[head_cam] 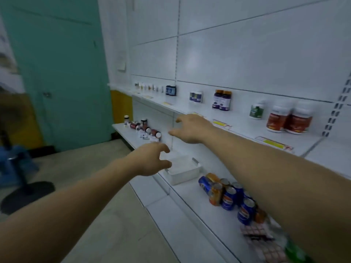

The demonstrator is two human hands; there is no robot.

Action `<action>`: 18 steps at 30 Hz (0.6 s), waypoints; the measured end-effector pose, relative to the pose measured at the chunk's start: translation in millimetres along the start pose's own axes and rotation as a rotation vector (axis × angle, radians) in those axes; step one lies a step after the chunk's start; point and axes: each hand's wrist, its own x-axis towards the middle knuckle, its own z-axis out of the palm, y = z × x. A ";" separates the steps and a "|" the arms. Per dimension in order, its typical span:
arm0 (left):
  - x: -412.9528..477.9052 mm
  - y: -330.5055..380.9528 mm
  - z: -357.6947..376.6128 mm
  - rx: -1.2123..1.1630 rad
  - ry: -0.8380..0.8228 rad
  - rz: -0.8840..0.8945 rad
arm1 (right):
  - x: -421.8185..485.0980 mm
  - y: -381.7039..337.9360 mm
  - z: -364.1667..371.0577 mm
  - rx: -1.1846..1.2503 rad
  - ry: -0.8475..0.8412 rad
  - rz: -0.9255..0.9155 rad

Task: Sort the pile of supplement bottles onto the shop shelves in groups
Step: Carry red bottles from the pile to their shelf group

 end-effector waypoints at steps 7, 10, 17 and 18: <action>66.6 -115.4 27.6 0.003 -0.063 -0.196 | 131.5 -39.6 93.6 -0.081 -0.109 -0.089; 114.2 -159.9 30.3 0.022 -0.069 -0.224 | 196.9 -37.5 125.7 -0.067 -0.127 -0.110; 233.0 -256.8 21.9 -0.049 -0.087 -0.299 | 348.2 -23.2 193.5 -0.025 -0.222 -0.053; 246.4 -269.9 21.7 -0.053 -0.089 -0.300 | 367.1 -22.6 203.0 -0.027 -0.243 -0.043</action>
